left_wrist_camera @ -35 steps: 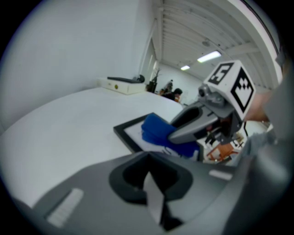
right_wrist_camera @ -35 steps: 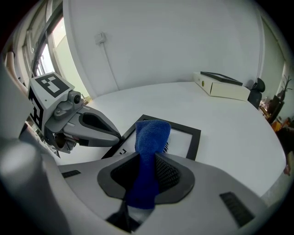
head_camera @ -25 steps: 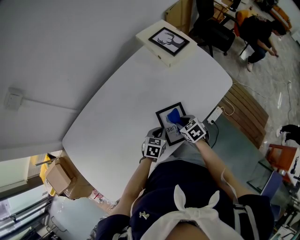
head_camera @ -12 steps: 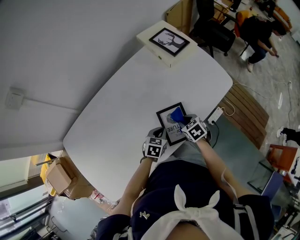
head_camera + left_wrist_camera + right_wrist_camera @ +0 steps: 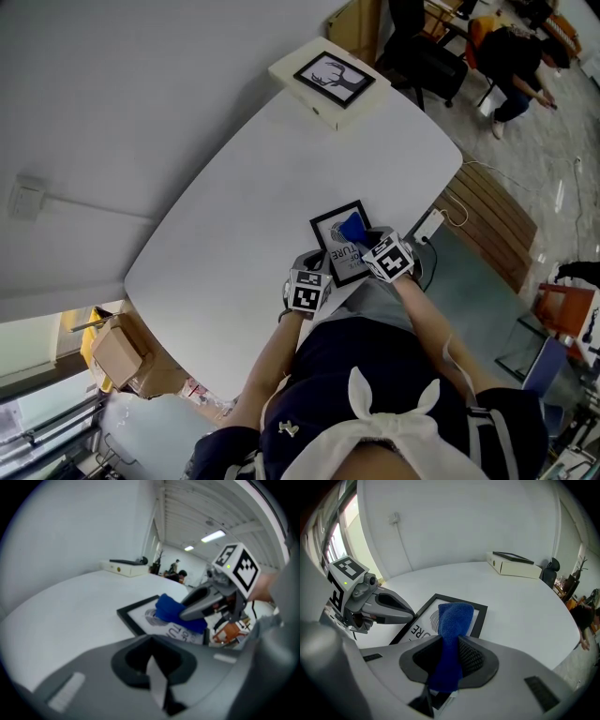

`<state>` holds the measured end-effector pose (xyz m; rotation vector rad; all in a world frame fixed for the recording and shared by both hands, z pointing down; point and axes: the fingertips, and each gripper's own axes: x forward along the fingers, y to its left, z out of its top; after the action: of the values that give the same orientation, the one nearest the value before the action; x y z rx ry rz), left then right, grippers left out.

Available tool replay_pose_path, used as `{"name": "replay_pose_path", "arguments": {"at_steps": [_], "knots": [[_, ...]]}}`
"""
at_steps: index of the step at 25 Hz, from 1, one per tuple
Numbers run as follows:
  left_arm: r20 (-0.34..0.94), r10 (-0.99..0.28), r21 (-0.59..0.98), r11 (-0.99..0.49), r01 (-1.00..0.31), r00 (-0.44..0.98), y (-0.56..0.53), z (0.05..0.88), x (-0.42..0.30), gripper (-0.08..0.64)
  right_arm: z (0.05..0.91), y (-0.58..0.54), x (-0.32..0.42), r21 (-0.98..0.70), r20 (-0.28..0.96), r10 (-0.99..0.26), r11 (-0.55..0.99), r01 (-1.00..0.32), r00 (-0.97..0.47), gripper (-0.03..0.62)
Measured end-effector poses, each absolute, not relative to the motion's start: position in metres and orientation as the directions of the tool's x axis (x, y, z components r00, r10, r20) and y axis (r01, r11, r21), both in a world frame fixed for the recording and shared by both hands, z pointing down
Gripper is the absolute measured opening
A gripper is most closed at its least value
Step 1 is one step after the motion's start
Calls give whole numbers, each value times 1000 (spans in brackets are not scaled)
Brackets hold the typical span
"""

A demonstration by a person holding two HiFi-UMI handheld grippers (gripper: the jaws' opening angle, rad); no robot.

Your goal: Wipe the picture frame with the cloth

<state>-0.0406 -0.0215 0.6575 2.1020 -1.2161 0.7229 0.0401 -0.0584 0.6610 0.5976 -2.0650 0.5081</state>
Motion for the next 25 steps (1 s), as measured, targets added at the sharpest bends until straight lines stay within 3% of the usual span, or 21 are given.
{"name": "replay_pose_path", "arguments": {"at_steps": [25], "knots": [[708, -565, 208, -407, -890, 423, -22, 658, -40, 5, 662, -37, 47, -175, 826, -223, 771, -612, -517, 92]]}}
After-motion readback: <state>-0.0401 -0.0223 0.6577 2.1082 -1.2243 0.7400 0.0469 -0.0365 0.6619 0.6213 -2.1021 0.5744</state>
